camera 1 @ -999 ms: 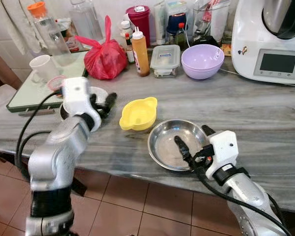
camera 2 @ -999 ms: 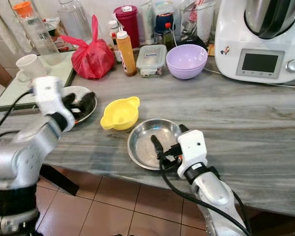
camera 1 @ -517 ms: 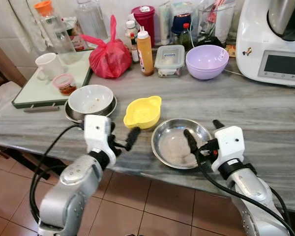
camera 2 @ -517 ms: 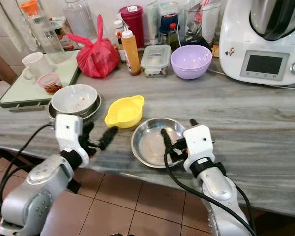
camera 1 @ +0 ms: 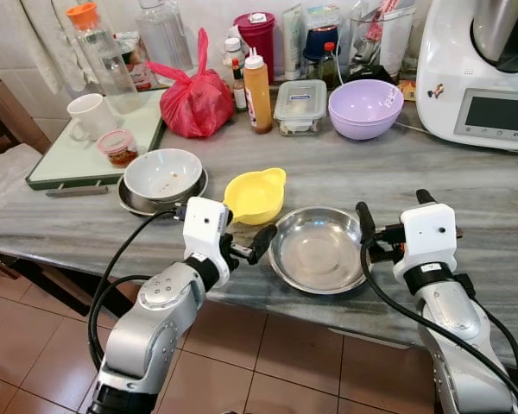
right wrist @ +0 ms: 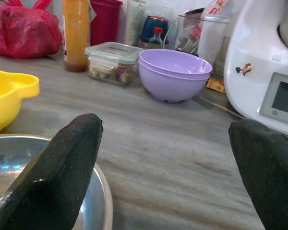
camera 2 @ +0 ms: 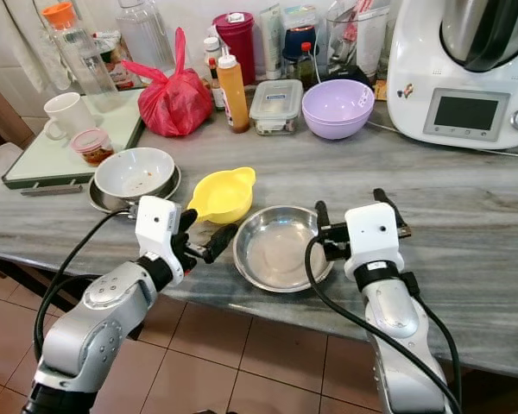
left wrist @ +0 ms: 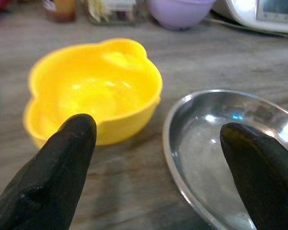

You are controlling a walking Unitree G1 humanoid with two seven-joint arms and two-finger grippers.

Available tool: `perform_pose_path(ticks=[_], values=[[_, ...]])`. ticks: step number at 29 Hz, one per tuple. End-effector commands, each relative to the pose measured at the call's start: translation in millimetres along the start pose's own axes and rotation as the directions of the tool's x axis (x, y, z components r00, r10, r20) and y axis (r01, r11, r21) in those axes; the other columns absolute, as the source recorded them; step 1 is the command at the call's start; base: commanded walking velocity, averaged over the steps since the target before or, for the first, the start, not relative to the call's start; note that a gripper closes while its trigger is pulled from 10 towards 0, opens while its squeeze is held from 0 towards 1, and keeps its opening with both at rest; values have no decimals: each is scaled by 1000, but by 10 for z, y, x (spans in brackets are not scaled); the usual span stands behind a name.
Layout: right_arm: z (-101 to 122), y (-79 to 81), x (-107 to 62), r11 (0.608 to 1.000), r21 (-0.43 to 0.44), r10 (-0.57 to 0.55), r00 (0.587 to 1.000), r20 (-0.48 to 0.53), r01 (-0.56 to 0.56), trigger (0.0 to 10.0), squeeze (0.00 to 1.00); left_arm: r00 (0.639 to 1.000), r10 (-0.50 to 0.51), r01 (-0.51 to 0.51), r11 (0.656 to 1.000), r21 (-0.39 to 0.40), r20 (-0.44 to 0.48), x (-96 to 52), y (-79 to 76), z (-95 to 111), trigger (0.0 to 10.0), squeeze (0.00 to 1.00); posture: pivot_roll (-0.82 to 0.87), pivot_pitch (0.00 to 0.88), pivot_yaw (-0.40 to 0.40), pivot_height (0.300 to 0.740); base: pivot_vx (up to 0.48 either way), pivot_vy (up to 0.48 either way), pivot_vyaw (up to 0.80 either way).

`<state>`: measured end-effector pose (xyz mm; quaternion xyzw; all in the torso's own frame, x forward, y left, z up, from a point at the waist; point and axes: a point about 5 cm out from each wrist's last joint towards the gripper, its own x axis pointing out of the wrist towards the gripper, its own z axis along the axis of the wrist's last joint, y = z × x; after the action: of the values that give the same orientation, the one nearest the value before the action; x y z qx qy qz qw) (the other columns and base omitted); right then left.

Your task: Setting the table

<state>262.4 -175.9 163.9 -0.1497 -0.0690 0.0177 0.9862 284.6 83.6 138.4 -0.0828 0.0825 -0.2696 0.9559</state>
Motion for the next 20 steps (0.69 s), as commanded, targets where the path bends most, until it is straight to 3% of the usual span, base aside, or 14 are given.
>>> perform_pose_path(ticks=[1,11,14,20], values=[[46,-29,-36,1000,-4,-17,1000,10,17,10000,0,1000,2,-2,1000,10,-4,24,39,-14,10000,0,-207,122,155,740,0,0,0],[20,27,-109,999,8,40,999,-32,-40,10000,0,999,-24,27,998,52,-42,120,24,-101,10000,0,-243,129,158,740,0,0,0],[-61,84,-175,996,17,85,992,-89,-84,10000,0,1000,20,-19,998,56,-11,119,81,-60,10000,0,-240,128,156,740,0,0,0],[-137,0,-272,999,-4,45,992,-119,-45,10000,0,996,75,-79,994,71,57,43,158,65,10000,0,-228,122,147,740,0,0,0]])
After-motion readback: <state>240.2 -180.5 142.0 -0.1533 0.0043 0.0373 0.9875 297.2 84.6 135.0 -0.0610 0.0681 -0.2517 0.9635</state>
